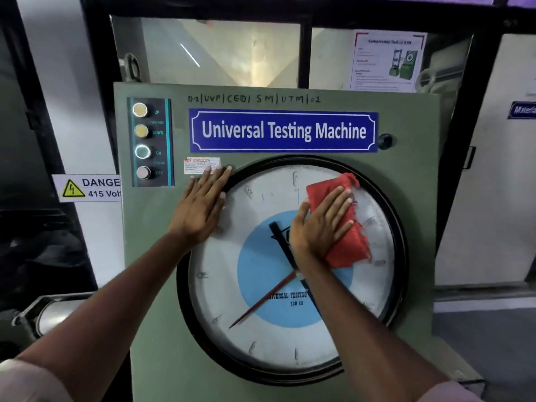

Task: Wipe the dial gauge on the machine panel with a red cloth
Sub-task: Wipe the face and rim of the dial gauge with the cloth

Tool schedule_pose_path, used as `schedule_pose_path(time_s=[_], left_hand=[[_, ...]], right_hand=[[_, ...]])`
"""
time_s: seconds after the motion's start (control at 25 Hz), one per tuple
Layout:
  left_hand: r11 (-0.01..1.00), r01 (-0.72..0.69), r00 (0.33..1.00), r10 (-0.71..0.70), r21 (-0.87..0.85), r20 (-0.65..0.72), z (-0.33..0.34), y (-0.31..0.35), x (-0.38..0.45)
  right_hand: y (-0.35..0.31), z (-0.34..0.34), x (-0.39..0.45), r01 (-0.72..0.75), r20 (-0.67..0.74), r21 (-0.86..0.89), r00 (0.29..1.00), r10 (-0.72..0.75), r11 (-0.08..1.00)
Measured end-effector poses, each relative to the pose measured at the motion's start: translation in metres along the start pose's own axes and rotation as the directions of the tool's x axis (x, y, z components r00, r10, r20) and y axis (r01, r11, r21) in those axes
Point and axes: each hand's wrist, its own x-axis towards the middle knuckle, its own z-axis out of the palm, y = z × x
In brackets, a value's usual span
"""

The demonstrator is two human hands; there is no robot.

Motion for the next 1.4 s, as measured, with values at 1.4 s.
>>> schedule_pose_path(time_s=[1.4], left_hand=[[0.907, -0.02, 0.999, 0.002, 0.42, 0.043, 0.01, 0.014, -0.03]], right_hand=[[-0.01, 0.009, -0.018, 0.885, 0.246, -0.078, 0.463, -0.851, 0.459]])
